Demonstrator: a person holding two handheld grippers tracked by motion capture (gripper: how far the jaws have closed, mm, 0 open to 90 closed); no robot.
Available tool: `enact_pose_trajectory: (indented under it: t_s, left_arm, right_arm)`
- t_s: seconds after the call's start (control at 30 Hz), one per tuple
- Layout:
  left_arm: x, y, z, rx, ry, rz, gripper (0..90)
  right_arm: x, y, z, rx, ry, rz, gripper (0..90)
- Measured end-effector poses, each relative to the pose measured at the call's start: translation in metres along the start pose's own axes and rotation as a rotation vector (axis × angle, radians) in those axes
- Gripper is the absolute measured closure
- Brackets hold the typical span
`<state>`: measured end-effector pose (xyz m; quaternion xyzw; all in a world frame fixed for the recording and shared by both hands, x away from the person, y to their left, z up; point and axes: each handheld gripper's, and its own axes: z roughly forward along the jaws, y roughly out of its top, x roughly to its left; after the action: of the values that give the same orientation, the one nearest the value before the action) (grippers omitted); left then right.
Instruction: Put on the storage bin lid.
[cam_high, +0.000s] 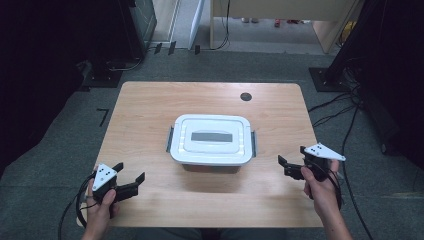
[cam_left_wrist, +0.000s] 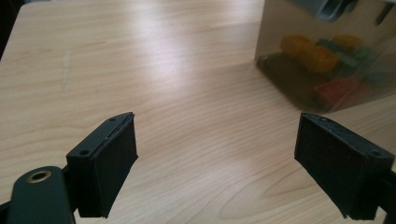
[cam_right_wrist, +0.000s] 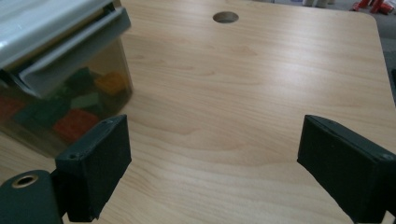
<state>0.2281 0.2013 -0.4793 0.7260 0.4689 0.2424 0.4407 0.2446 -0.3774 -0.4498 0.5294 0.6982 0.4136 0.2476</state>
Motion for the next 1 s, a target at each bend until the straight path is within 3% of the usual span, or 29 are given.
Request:
enact_pose_trajectory:
  t_s: [0.43,0.67,1.0]
  left_arm:
    - [0.015,-0.027,0.010,0.143,0.100,-0.013,13.0]
    - [0.019,-0.033,0.016,0.206,0.159,-0.012,13.0]
    - [0.022,-0.033,0.018,0.235,0.153,-0.033,11.3]
  right_arm:
    - [-0.020,-0.044,-0.002,0.079,-0.059,0.043,9.7]
    - [-0.026,-0.066,-0.004,0.126,-0.078,0.064,9.7]
    - [-0.031,-0.083,-0.007,0.171,-0.112,0.076,9.7]
